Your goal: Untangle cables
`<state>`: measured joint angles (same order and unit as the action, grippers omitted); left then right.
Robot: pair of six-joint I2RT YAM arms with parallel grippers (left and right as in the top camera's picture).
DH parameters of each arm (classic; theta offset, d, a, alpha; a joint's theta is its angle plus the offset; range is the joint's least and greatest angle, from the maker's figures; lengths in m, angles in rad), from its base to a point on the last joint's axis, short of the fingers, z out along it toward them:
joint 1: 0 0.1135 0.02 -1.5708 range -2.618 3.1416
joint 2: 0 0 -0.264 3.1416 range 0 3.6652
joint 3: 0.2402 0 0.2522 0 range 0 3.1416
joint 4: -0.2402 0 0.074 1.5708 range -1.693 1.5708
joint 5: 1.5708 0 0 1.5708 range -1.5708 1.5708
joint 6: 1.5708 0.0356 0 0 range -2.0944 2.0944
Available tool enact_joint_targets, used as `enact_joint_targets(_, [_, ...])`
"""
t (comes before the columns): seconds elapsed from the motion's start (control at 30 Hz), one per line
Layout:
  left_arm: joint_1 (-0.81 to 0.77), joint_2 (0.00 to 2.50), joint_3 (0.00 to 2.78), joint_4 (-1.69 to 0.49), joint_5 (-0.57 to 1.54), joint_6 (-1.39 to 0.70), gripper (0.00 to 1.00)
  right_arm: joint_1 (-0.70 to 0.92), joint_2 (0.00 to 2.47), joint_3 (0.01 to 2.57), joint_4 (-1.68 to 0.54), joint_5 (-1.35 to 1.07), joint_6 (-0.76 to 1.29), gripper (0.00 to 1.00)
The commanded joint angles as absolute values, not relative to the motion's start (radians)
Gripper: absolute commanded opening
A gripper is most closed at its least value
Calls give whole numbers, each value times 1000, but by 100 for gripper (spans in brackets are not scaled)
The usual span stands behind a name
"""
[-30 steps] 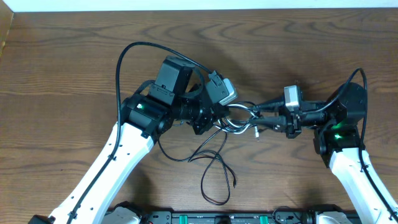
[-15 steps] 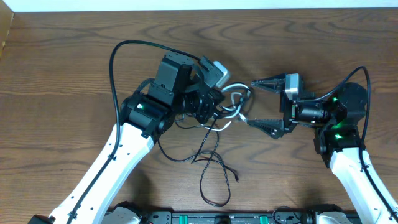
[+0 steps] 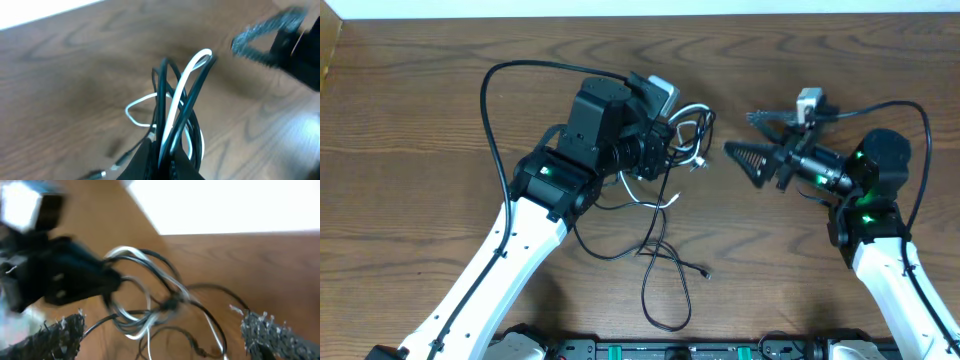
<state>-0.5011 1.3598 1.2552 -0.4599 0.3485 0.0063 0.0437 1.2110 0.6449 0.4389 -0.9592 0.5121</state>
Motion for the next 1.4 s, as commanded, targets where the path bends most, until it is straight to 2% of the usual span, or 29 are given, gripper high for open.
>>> enact_joint_targets(0.0, [-501,1359,1266,-417,318,-21,8,39,1217,646,406,-805,725,99])
enact_joint_targets(0.13, [-502,1360,1266,-369,345,-25,8,49,1217,646,460,-804,752,99])
enact_joint_targets(0.3, [-502,1360,1266,-331,357,-24,8,73,1217,646,523,-851,904,99])
enact_joint_targets(0.4, [-502,1360,1266,-289,357,-25,8,78,1217,646,524,-828,954,81])
enact_joint_targets(0.57, [-504,1360,1266,-248,357,-45,8,96,1217,646,523,-795,1163,78])
enact_joint_targets(0.77, [-550,1360,1266,-258,355,-121,7,227,1218,646,521,-723,1181,81])
enact_joint_targets(1.03, [-569,1358,1266,-300,295,-149,8,244,1218,646,518,-725,1157,45])
enact_joint_targets(1.13, [-576,1358,1266,-297,294,-164,7,244,1218,646,484,-724,1121,28])
enact_joint_targets(1.37, [-580,1359,1266,-262,294,-219,7,241,1218,646,427,-701,1075,1])
